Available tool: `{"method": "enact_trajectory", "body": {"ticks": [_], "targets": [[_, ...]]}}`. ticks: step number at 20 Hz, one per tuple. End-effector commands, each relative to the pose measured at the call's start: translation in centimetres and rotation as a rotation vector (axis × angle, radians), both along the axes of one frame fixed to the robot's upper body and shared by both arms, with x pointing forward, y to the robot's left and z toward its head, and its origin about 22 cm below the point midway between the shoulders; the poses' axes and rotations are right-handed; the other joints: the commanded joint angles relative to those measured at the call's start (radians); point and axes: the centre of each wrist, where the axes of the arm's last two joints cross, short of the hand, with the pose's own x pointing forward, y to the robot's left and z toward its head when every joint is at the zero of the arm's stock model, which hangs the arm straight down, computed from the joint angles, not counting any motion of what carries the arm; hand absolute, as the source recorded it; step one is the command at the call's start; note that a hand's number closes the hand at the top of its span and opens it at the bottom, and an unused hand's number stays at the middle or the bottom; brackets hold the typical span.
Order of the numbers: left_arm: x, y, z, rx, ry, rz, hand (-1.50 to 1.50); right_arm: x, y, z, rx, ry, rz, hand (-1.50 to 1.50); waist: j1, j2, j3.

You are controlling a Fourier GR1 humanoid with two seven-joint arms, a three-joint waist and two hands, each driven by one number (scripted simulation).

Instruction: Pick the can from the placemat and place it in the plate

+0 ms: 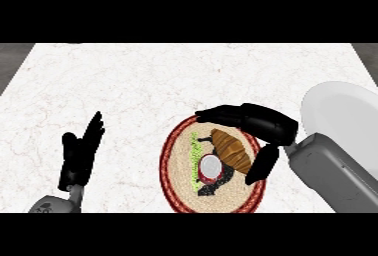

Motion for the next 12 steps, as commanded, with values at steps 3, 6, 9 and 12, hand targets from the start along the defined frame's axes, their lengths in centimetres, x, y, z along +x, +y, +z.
{"method": "enact_trajectory", "body": {"ticks": [3,6,9,12], "targets": [[0.0,0.4,-0.4,-0.002,-0.004,-0.001,0.00,-0.3,2.5,1.3,-0.277,0.044,0.073,-1.50,-0.003,0.001,0.000],[-0.2,1.1,-0.1,0.005,-0.001,0.003,0.00,-0.7,1.6,2.1,-0.318,0.056,0.089,-1.50,-0.007,0.001,0.001],[-1.0,0.4,-0.8,0.007,-0.009,0.016,0.00,-0.9,3.0,0.9,-0.356,0.055,0.088,-1.50,-0.004,0.002,0.001],[-0.5,1.5,1.2,-0.005,-0.008,0.008,0.00,-0.1,3.5,-1.8,-0.373,0.059,0.076,-1.50,-0.001,0.002,0.001]]}}
